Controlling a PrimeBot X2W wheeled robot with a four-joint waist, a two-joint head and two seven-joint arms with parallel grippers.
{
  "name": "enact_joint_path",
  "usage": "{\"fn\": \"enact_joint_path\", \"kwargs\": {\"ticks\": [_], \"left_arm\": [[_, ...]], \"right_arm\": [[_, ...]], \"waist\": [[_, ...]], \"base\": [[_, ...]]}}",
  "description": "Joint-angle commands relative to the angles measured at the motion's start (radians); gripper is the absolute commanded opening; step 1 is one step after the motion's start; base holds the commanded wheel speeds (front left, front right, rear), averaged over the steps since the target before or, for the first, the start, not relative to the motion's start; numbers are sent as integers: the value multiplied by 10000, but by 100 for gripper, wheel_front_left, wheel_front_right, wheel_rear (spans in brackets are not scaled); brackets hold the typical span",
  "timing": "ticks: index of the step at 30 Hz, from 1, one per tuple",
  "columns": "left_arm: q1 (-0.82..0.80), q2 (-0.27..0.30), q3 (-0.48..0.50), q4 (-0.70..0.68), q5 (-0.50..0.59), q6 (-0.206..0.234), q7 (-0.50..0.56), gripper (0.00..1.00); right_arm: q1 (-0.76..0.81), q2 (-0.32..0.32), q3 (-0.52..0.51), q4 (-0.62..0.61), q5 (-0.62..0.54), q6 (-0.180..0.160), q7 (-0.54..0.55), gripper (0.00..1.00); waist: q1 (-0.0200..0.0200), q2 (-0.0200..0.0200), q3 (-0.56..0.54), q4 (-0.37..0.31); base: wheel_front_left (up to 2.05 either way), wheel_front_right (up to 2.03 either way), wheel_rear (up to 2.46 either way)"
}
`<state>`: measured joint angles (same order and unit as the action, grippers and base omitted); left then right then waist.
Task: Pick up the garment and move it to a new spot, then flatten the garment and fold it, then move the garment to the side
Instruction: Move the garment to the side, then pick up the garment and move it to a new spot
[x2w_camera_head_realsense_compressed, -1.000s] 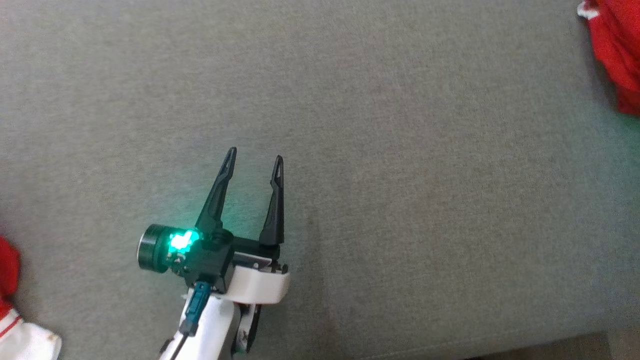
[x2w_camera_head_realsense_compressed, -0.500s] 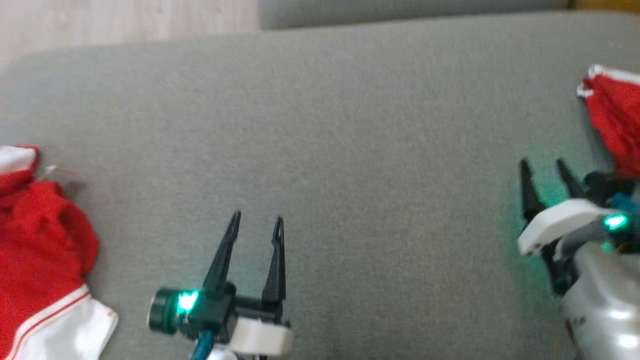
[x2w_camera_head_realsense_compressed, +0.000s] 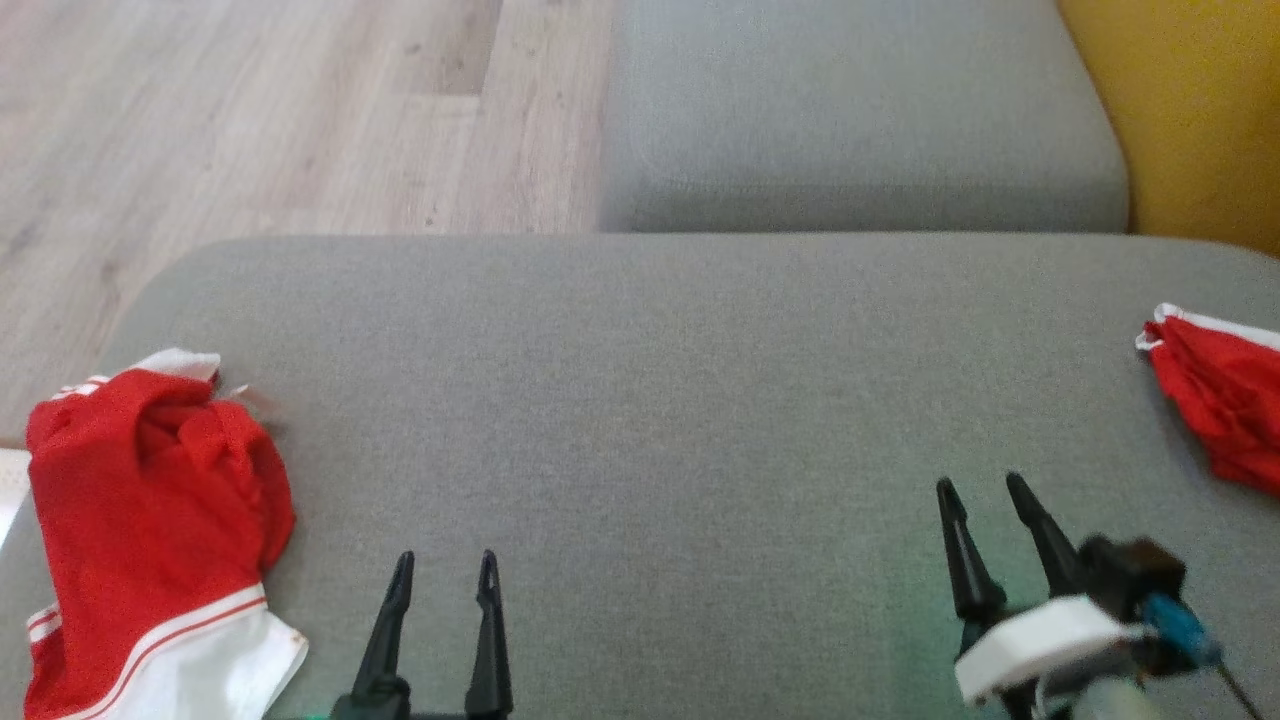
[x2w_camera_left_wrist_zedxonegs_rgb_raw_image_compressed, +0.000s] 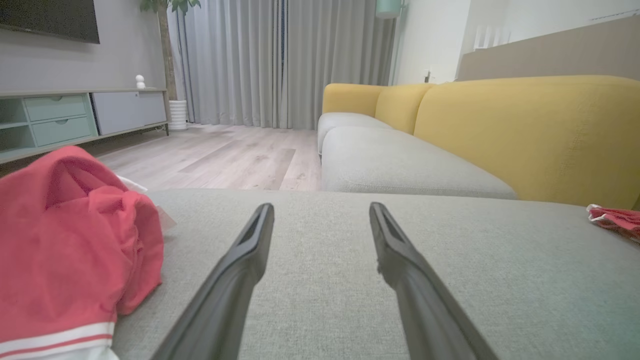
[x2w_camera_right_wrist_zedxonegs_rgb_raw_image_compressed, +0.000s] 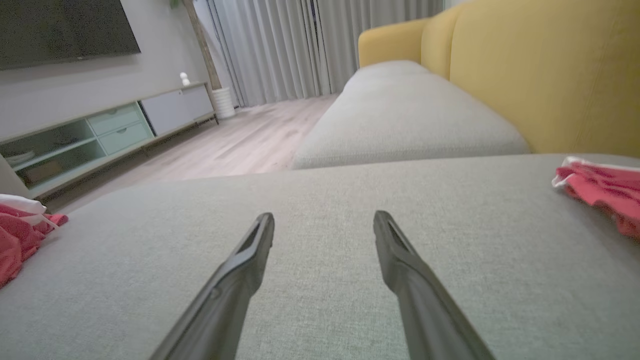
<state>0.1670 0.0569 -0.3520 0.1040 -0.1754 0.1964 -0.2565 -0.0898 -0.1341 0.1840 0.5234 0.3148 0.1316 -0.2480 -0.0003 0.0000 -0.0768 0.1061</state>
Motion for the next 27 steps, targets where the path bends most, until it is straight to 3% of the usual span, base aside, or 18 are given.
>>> {"fn": "enact_joint_path", "kwargs": {"ticks": [1, 5, 10, 27], "left_arm": [[-214, -28, 456, -421, 85, -48, -53, 100], [14, -33, 604, -458, 210, -282, -53, 100], [31, -43, 593, -342, 307, -616, -53, 100], [222, -63, 850, -105, 388, -785, -53, 100]], "right_arm": [[265, 131, -13, -847, -231, -9, -134, 100], [1594, 393, -565, -2431, -1002, -9, -135, 100], [2533, 638, -813, -3144, -1307, -9, -136, 100], [2681, 693, -505, -3108, -1363, -9, -137, 100]], "waist": [[3, 0, -302, 48], [3, 0, -506, -10], [3, 0, -595, -11], [3, 0, -560, -239]], "base": [[0, 0, 0], [0, 0, 0], [0, 0, 0], [0, 0, 0]]}}
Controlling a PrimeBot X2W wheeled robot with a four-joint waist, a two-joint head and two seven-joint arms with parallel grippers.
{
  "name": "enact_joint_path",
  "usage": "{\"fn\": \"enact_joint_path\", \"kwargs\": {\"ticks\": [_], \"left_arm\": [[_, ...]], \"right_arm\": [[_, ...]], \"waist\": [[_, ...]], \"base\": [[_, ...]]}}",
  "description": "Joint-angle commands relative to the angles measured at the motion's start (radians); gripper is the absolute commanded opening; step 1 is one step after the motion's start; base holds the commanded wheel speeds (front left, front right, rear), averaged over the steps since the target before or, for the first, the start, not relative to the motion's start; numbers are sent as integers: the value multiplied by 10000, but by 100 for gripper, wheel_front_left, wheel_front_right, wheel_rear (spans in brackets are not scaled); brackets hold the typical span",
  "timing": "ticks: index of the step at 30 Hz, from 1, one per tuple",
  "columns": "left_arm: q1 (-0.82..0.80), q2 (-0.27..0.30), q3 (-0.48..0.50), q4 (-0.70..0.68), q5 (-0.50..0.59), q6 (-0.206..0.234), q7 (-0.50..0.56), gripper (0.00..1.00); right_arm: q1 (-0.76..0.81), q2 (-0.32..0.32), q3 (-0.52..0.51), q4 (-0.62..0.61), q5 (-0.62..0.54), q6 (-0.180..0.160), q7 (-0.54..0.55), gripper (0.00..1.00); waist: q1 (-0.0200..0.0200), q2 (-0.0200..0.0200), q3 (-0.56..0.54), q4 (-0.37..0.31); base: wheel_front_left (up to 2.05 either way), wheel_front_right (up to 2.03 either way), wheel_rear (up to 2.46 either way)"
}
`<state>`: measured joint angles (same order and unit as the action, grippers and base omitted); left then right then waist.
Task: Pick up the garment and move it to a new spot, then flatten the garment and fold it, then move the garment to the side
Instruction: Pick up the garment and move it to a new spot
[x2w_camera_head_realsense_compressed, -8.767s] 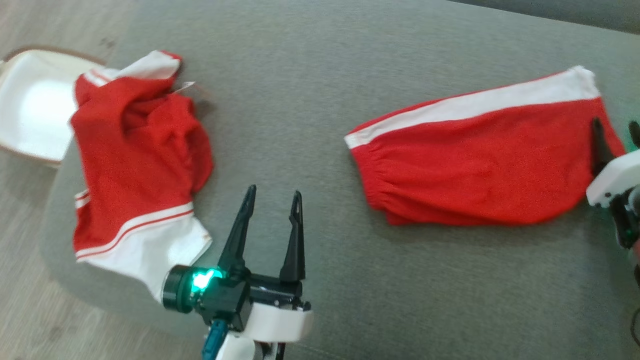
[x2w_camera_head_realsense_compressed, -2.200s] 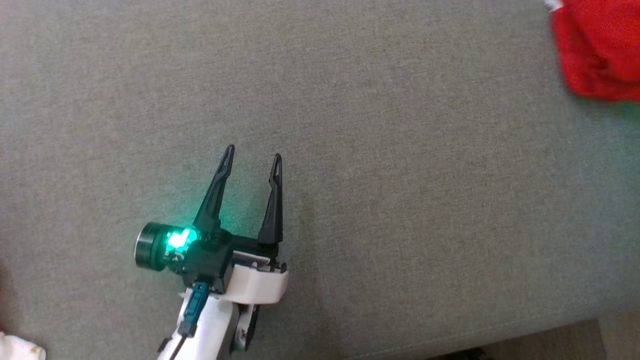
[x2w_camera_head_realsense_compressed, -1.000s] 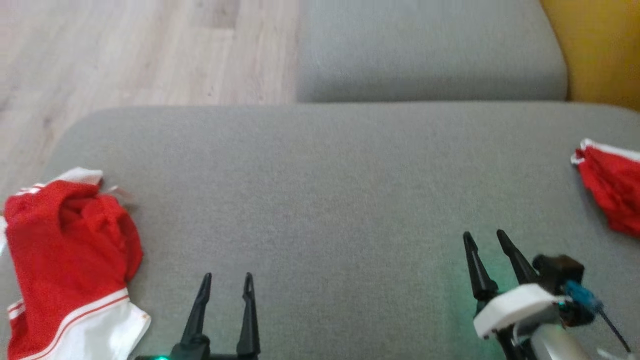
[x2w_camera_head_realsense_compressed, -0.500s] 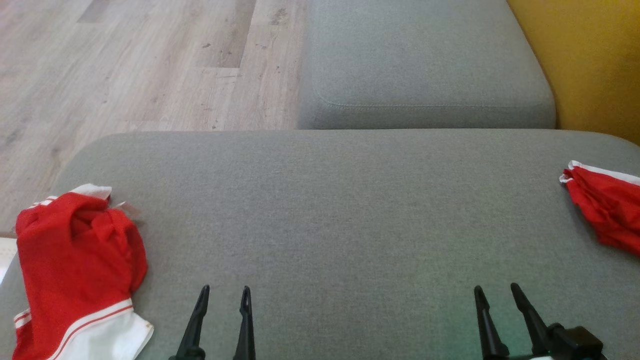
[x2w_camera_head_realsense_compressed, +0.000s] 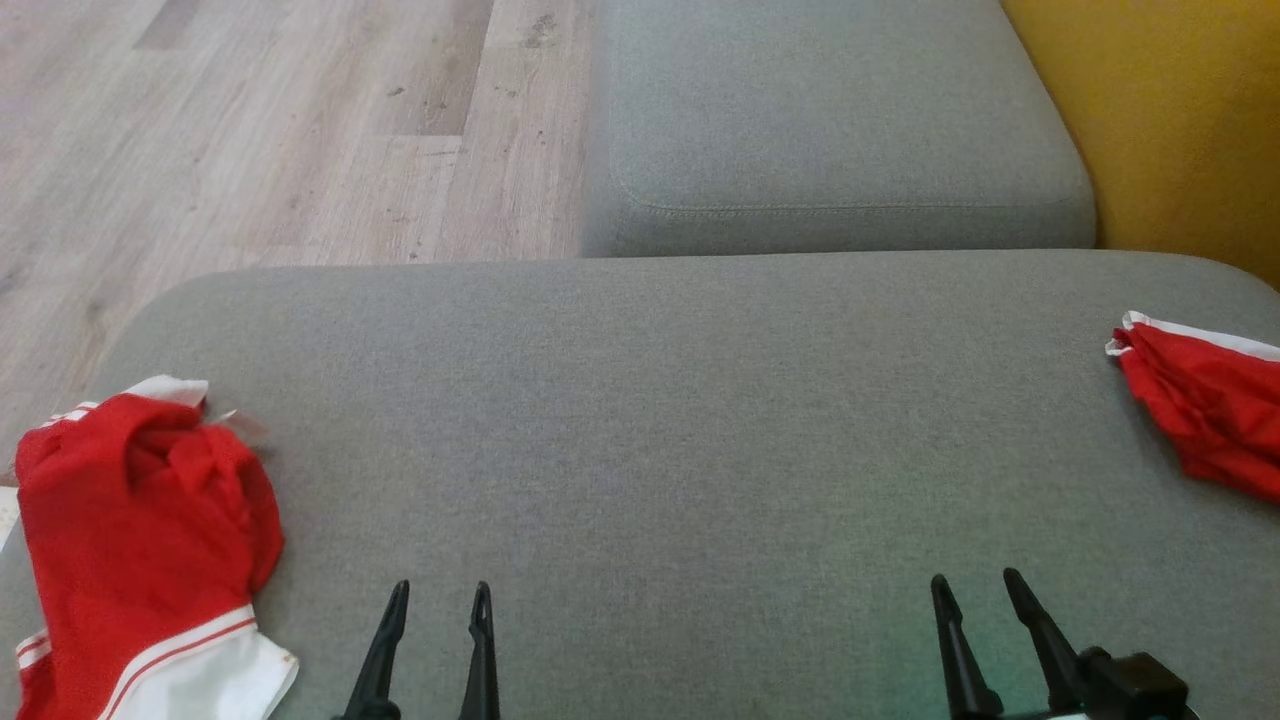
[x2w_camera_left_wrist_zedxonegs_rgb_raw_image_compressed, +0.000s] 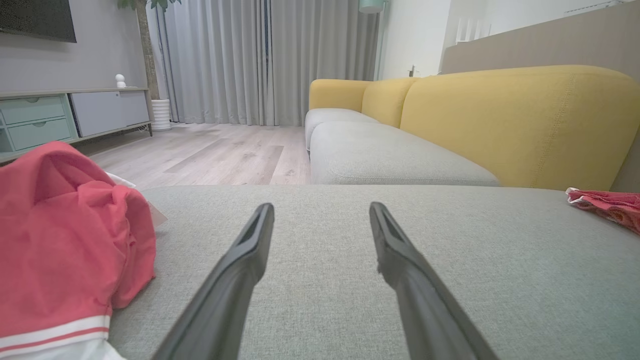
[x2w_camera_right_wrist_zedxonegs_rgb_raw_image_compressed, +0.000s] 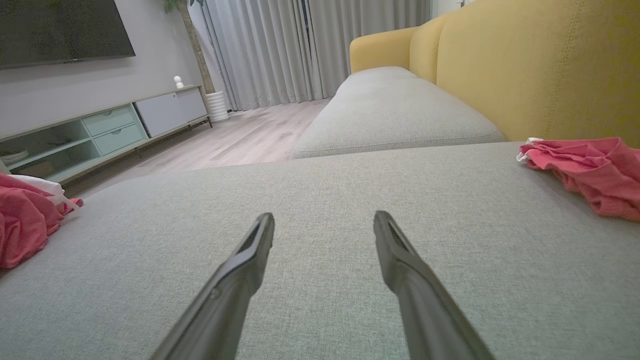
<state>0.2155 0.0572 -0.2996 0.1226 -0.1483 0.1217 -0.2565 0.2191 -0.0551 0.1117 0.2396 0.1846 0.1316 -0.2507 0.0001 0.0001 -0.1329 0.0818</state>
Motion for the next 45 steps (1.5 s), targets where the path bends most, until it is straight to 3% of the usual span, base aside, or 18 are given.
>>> {"fn": "enact_joint_path", "kwargs": {"ticks": [1, 8, 15, 30, 45], "left_arm": [[-269, -67, 335, -288, 91, -28, -53, 100], [-243, -68, 397, -247, 42, 1, -53, 100], [-253, -69, 404, -237, 69, 2, -53, 100], [-319, -67, 1129, -357, 471, -79, -53, 100], [-92, -69, 1629, -1027, 154, 329, -53, 100]], "right_arm": [[-407, -96, 196, -251, -69, -9, -110, 100], [-368, -65, 121, -218, -110, -9, -110, 100], [-257, -16, -92, -459, -230, -9, -110, 100], [-370, 40, 344, -598, -187, -9, -110, 100], [-1057, -404, 1079, -537, 237, -9, -110, 100]], "waist": [[-1, -1, 1, 4], [-1, -1, -17, 84], [-1, -1, 55, 684], [-1, -1, 556, 3783], [-1, -1, 1088, 4210]], "base": [[0, 0, 0], [0, 0, 0], [0, 0, 0], [0, 0, 0], [0, 0, 0]]}}
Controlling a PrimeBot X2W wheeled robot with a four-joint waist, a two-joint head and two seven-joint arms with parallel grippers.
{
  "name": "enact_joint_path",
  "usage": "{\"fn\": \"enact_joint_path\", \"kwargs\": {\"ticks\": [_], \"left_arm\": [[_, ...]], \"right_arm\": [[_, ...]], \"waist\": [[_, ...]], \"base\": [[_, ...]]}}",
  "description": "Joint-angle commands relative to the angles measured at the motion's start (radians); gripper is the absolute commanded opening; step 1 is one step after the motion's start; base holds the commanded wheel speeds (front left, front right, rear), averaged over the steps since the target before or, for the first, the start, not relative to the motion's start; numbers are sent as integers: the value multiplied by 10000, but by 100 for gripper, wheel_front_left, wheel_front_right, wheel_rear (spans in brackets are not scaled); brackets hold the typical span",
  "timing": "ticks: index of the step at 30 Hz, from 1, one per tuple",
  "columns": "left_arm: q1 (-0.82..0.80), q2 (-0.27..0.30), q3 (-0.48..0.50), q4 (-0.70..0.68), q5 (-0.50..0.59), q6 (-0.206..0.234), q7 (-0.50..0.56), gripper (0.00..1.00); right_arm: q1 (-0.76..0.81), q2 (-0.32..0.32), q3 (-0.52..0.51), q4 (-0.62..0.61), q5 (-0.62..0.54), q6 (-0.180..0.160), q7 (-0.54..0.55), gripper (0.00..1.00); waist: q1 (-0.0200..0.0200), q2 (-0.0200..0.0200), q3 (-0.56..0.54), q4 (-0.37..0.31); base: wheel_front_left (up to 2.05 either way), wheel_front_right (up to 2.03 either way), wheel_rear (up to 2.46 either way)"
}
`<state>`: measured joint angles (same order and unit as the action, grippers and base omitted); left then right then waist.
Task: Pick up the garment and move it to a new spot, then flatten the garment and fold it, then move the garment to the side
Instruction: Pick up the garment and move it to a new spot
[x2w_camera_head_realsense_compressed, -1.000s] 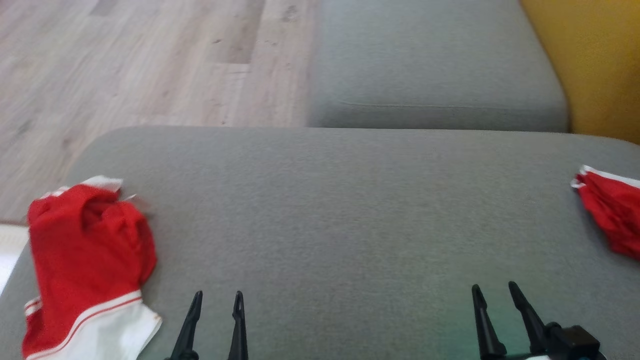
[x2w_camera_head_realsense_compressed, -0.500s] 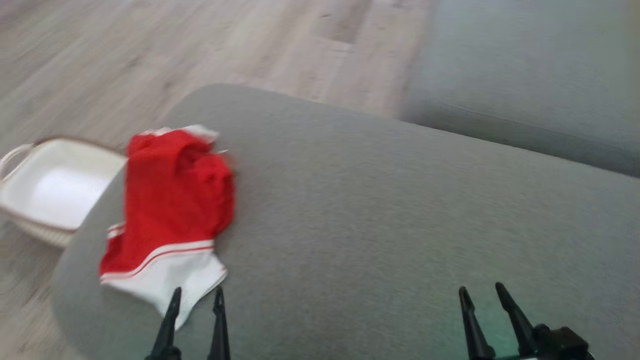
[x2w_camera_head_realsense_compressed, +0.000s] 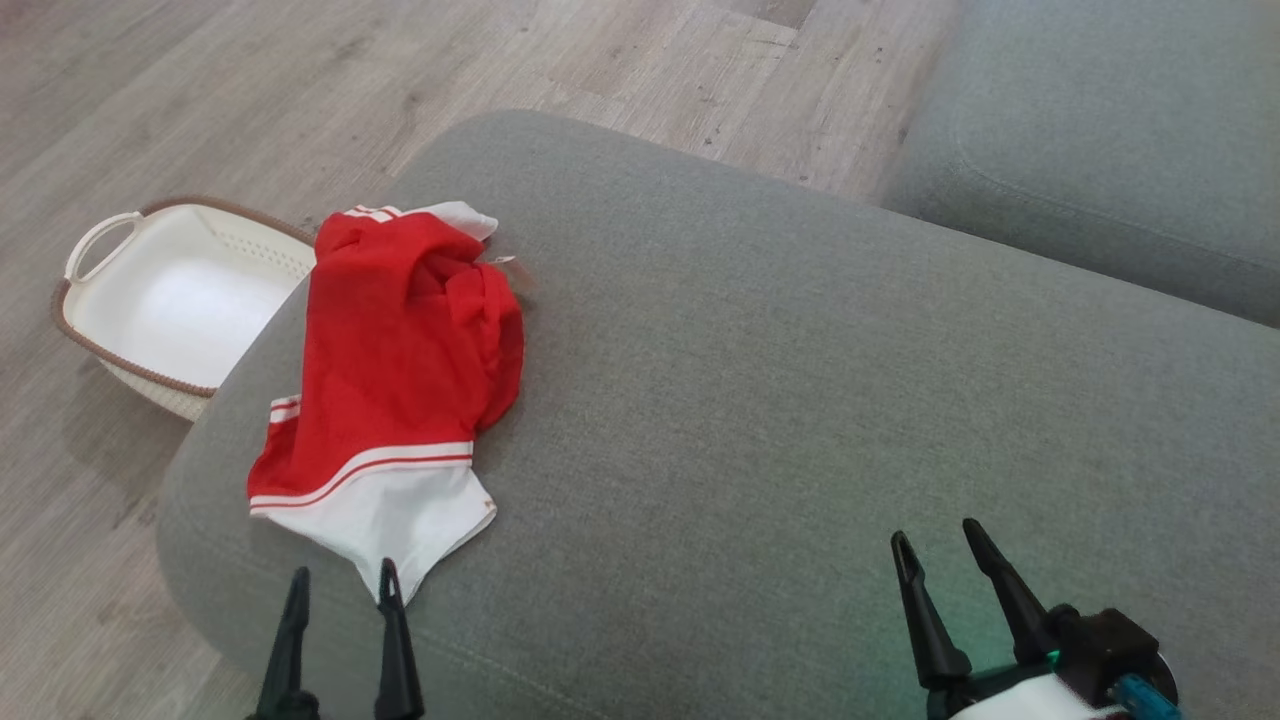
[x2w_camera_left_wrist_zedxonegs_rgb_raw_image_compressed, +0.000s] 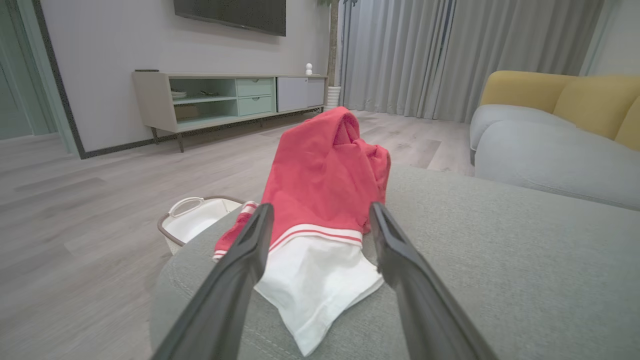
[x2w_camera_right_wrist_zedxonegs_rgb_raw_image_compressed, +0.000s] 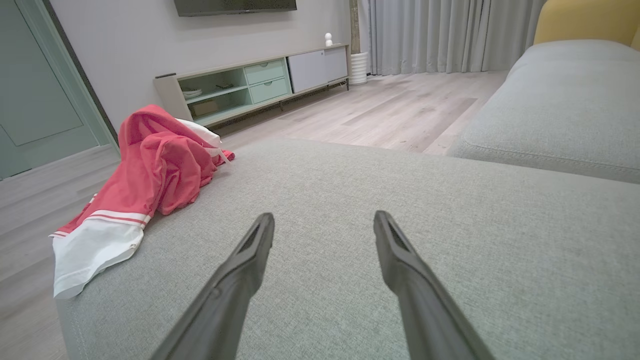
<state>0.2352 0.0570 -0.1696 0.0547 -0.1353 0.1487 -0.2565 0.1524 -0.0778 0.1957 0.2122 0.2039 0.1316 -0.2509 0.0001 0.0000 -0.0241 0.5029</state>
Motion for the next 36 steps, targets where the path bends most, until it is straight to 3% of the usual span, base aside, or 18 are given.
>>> {"fn": "enact_joint_path", "kwargs": {"ticks": [1, 8, 14, 23, 26, 28, 29, 30, 36], "left_arm": [[-330, -67, 382, -314, 150, 115, -53, 100], [-1821, 273, 684, 37, 434, -296, -53, 100], [-4650, 647, 870, 1276, 280, -829, 64, 100], [-9151, 809, 1055, 5093, -594, -1693, 2108, 100], [-10325, 772, 1309, 7031, -1127, -1814, 3147, 100], [-10714, 849, 1357, 7806, -1149, -1700, 3251, 100], [-10852, 862, 1393, 8178, -1198, -1678, 3287, 40], [-10982, 859, 1425, 8505, -1249, -1675, 3255, 0], [-11480, 1082, 1185, 9558, -1018, -1823, 1999, 0]], "right_arm": [[-360, -211, 228, -258, 41, -9, -109, 100], [-22, -662, -108, -506, -153, -9, -109, 100], [-161, -1723, -229, -888, -298, -9, -109, 100], [-782, -3430, -475, -1678, -70, -9, 50, 100], [-1043, -3976, -339, -2161, 197, -9, 412, 100], [-1164, -4158, -309, -2344, 317, -9, 533, 100], [-1212, -4216, -293, -2422, 386, -9, 587, 100], [-1247, -4269, -265, -2484, 449, -9, 619, 100], [-1403, -4233, -28, -2443, 550, -9, 455, 100]], "waist": [[-1, 0, 10, 10], [-1, 0, 664, 146], [-1, 0, 2043, 108], [-1, 0, 3739, -61], [-1, 0, 4305, -276], [-1, 0, 4517, -389], [-1, 0, 4617, -452], [-1, 0, 4680, -494], [-1, 0, 4587, -833]], "base": [[0, 0, 0], [0, 0, 0], [0, 0, 0], [0, 0, 0], [0, 0, 0], [0, 0, 0], [0, 0, 0], [0, 0, 0], [0, 0, 0]]}}
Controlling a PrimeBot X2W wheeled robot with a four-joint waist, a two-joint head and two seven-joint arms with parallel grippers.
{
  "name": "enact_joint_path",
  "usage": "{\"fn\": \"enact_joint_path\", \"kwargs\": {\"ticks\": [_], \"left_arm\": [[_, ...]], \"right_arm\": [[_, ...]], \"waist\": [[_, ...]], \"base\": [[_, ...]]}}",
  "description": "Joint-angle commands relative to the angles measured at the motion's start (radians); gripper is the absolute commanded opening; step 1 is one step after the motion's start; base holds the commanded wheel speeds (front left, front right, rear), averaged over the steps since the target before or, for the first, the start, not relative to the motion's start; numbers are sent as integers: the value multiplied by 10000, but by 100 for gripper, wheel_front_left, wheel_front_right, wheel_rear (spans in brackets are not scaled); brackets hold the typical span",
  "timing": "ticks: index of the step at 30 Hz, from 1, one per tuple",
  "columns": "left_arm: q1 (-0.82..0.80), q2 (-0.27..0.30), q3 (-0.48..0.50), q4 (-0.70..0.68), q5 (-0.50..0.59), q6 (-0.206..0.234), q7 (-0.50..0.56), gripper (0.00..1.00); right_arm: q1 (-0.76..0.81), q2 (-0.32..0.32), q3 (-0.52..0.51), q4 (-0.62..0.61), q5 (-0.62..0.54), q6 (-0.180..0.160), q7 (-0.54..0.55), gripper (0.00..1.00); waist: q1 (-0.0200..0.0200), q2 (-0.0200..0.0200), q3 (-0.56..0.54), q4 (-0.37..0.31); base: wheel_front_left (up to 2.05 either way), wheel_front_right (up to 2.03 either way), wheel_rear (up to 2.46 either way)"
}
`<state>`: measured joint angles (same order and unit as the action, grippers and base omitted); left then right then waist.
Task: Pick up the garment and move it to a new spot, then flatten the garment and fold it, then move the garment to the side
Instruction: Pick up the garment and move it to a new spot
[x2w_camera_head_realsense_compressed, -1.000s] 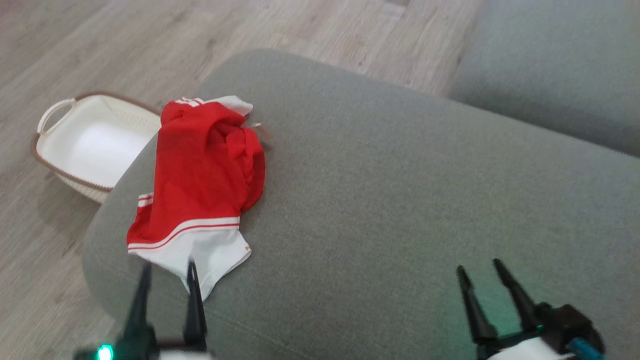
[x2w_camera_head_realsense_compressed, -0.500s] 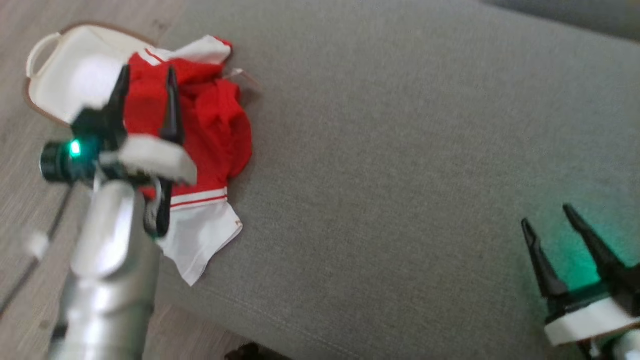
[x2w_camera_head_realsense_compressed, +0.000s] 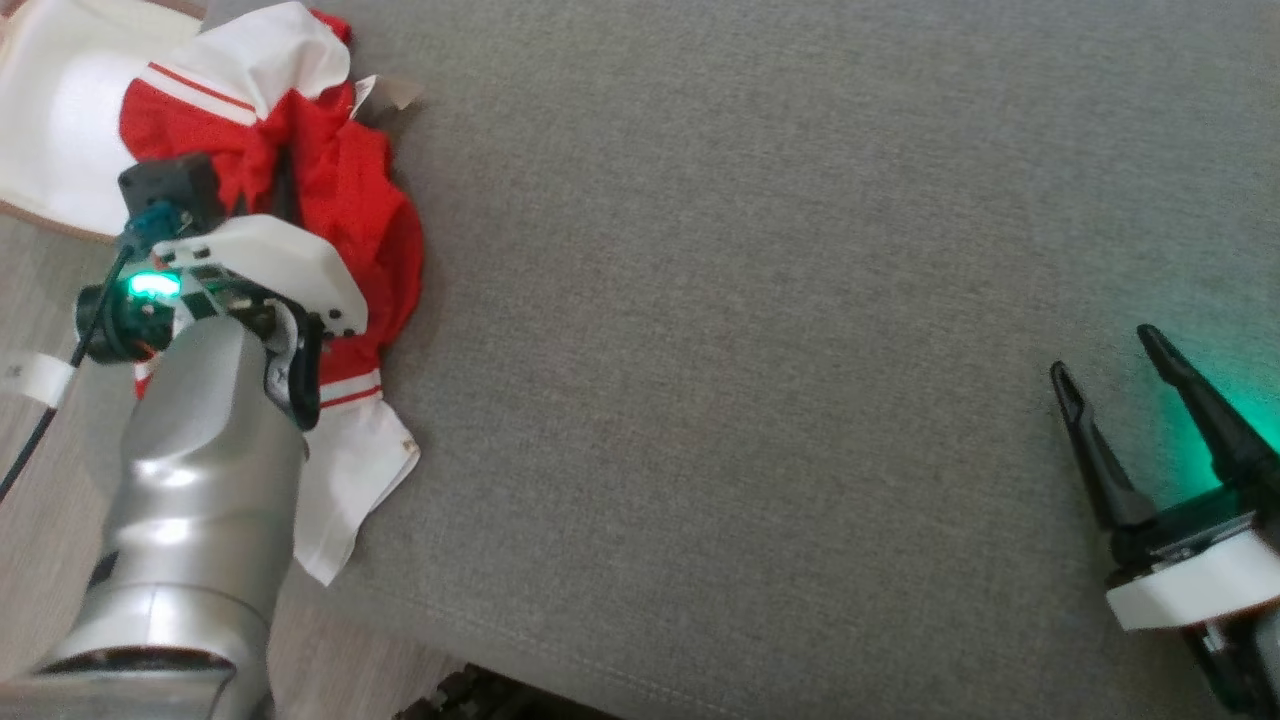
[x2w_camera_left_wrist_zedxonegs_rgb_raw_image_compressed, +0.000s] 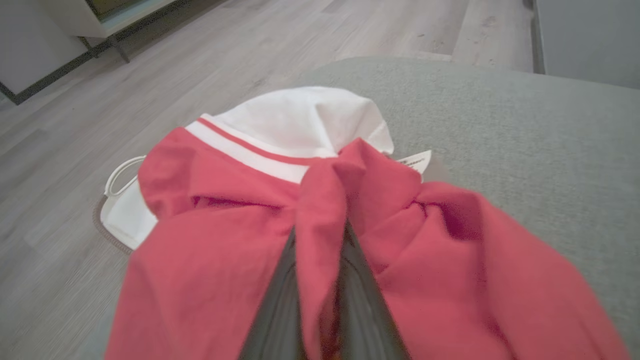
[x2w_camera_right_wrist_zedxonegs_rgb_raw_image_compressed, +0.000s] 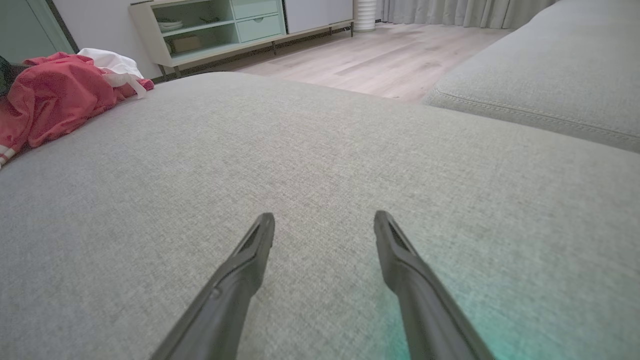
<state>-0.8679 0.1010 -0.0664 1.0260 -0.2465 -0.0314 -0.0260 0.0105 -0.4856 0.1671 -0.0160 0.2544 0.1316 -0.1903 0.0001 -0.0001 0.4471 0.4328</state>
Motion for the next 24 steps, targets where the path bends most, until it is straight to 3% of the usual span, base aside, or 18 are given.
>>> {"fn": "enact_joint_path", "kwargs": {"ticks": [1, 11, 17, 24], "left_arm": [[-558, 724, 83, -58, 169, -58, -515, 0], [-1935, 1420, -852, -154, 1043, -407, -1511, 0], [-2761, 1547, -1484, -897, 1362, -734, -1701, 0], [-3159, 1243, -2004, -1569, 1323, -883, -1512, 0]], "right_arm": [[-12, -92, 325, -82, 52, -9, -217, 100], [-408, 1063, 1303, 949, 341, -9, -680, 100], [-560, 1831, 1704, 1200, 366, -9, -710, 100], [-582, 2206, 1881, 1210, 282, -9, -713, 100]], "waist": [[-1, 1, -237, -197], [-1, 1, -2049, -1367], [-1, 1, -3193, -2858], [-1, 1, -3835, -4785]], "base": [[0, 0, 0], [0, 0, 0], [0, 0, 0], [0, 0, 0]]}}
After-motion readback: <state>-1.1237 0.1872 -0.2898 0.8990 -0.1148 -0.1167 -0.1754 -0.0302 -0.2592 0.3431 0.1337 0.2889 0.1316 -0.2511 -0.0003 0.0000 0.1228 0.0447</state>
